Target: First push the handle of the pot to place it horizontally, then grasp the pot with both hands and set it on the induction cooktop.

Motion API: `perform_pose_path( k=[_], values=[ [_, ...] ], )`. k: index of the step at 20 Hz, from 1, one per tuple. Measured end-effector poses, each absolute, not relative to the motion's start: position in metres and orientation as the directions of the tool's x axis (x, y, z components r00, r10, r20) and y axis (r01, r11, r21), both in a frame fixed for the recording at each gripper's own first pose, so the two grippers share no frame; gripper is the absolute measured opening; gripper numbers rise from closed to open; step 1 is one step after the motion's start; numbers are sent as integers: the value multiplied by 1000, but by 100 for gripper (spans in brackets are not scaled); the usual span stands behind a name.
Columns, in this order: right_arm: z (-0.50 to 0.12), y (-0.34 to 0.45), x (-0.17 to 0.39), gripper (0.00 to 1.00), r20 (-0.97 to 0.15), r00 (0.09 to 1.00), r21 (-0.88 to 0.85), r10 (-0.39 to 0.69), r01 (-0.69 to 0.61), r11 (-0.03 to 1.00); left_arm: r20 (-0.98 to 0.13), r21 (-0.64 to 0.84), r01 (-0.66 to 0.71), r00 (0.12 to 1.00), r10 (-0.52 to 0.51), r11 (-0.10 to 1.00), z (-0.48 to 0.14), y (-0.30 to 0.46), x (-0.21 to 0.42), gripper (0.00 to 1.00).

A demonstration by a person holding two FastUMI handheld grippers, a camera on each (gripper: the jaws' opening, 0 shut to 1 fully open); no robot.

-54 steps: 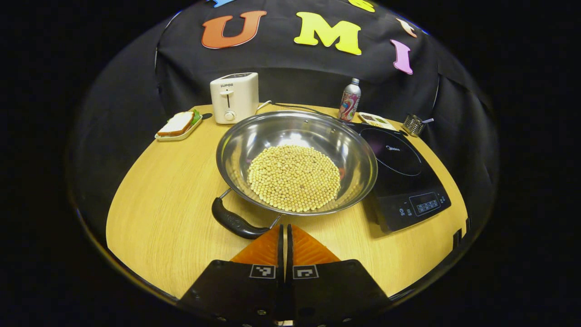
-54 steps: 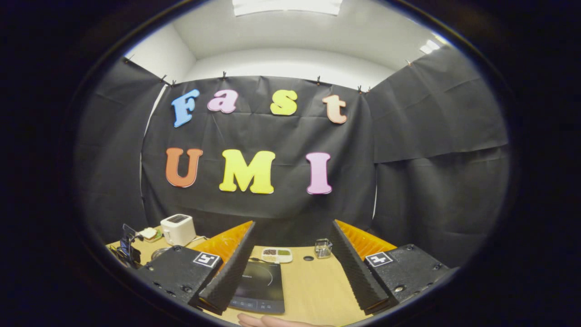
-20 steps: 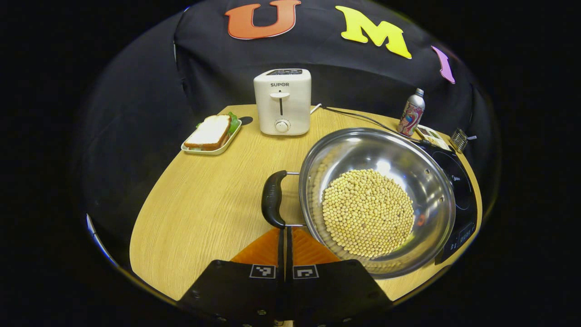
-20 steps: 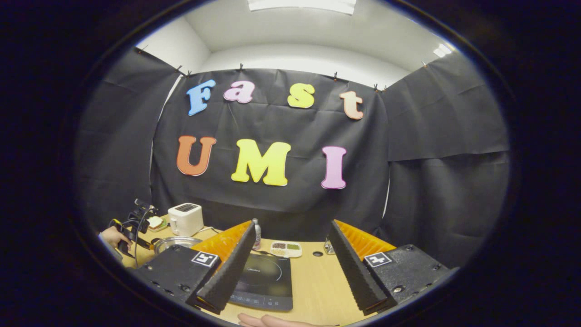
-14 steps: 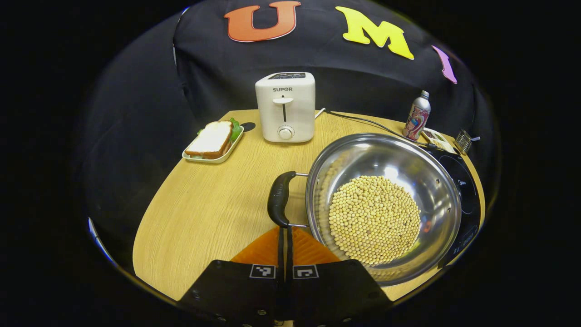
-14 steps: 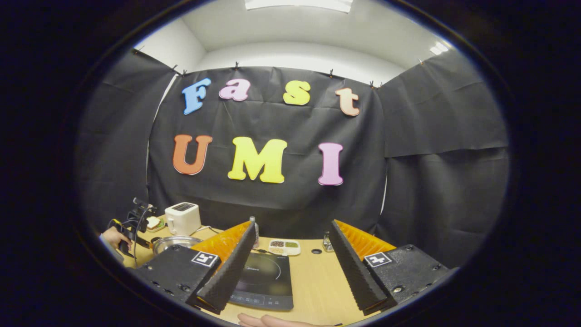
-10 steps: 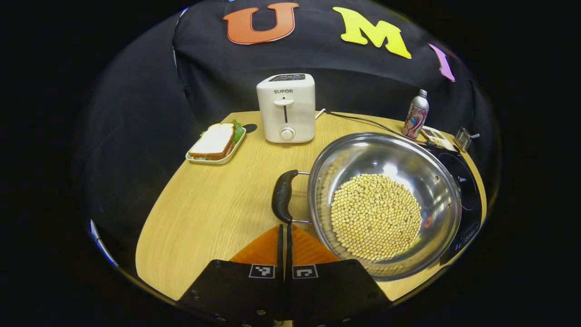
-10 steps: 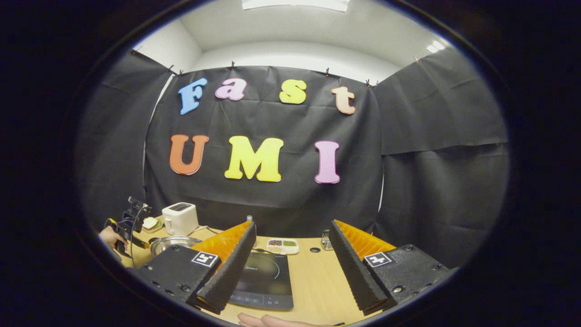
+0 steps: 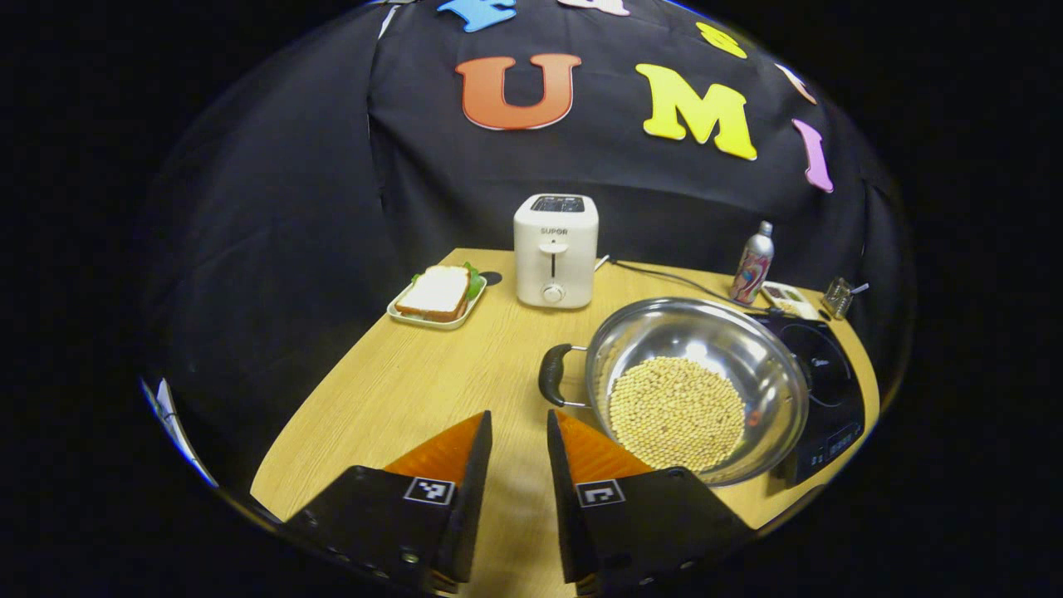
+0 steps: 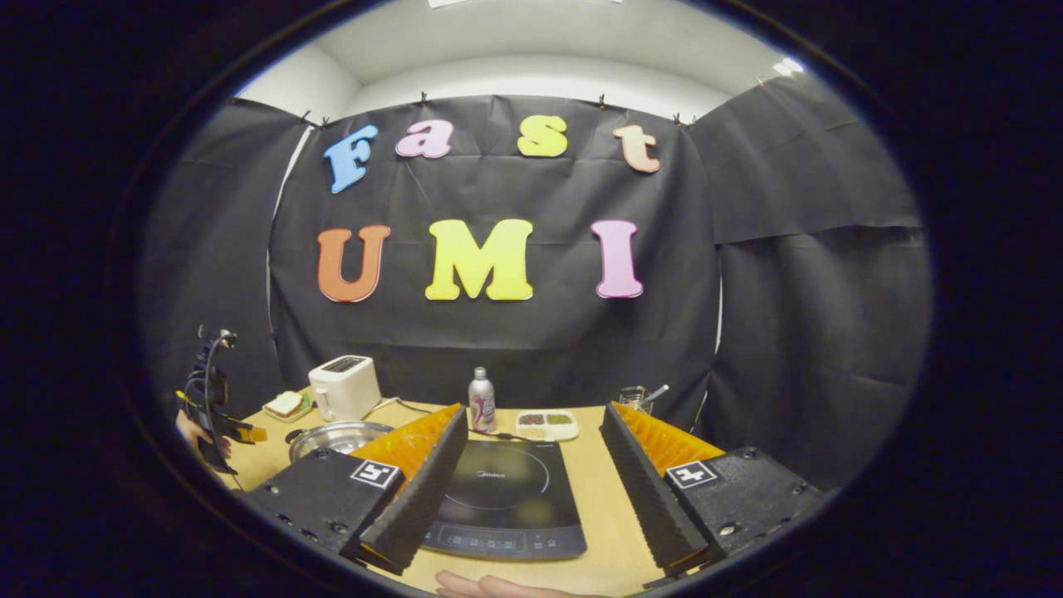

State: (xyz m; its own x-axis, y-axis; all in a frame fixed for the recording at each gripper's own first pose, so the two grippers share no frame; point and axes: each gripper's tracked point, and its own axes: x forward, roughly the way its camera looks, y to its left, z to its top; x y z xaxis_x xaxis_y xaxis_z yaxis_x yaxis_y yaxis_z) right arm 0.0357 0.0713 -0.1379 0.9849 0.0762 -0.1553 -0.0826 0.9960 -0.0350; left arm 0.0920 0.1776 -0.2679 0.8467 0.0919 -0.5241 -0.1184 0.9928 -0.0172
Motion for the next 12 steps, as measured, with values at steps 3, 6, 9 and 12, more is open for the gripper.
perform_pose_path(
  k=[3,6,9,12],
  values=[
    [-155,96,51,100,-186,979,-55,87,-98,994,-431,-35,-91,900,67,995,-233,163,80,75],
    [-168,121,65,100,-190,977,-72,99,-114,991,-367,-62,-99,928,69,993,-209,157,71,98],
    [-186,145,80,100,-211,973,-82,98,-117,990,-326,-55,-78,944,56,995,-196,150,69,96],
    [-208,167,99,100,-269,957,-72,109,-133,989,-315,-65,-56,949,33,996,-198,144,78,96]
  ],
)
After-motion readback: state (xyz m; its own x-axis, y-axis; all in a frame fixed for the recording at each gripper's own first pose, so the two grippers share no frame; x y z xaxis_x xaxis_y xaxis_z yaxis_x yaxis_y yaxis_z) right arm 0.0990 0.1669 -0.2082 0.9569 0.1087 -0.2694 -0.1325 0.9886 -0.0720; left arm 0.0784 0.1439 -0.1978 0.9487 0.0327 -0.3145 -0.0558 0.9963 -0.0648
